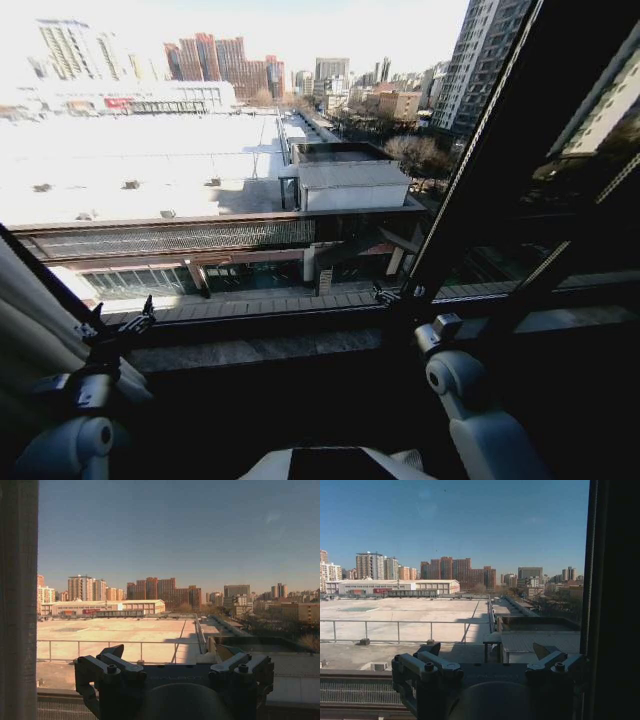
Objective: Open the curtains by pulling them apart, changing their state from closed to fully open.
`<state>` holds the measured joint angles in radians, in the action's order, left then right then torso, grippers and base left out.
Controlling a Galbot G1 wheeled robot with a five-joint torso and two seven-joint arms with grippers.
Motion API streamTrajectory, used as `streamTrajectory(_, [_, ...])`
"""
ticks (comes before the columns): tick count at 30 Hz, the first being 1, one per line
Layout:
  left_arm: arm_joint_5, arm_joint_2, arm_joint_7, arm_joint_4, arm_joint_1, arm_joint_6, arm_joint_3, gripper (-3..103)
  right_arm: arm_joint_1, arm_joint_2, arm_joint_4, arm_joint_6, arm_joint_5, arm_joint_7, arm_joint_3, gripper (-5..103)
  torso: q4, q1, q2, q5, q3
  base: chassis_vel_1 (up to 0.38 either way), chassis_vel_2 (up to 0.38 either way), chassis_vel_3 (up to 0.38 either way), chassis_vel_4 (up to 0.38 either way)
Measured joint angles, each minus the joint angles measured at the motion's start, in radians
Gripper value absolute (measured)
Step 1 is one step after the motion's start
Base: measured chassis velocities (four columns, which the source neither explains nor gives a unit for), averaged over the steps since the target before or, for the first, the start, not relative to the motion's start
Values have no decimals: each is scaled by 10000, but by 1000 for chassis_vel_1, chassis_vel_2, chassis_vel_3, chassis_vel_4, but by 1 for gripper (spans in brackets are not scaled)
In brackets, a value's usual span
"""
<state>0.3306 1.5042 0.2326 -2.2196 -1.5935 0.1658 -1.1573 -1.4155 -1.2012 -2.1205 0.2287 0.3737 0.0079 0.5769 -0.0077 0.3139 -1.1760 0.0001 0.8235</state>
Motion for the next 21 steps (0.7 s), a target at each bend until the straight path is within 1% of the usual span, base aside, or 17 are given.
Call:
streamTrajectory(5, [17, 7, 1, 112, 11, 2, 82, 100, -68, -13, 56, 5, -9, 7, 9, 100, 0, 0, 0, 2, 0, -193, -214, 228, 193])
streamTrajectory(12, [14, -13, 3, 135, 56, 13, 69, 100, 72, -57, 244, 6, -10, 7, -64, 100, 0, 2, 0, 2, 1, -290, -300, 284, 280])
streamTrajectory(21, [38, -91, 1, 115, 39, 0, -43, 100, 100, -102, 192, 6, -14, 2, -132, 100, 1, 1, 0, 2, 0, -342, -344, 353, 357])
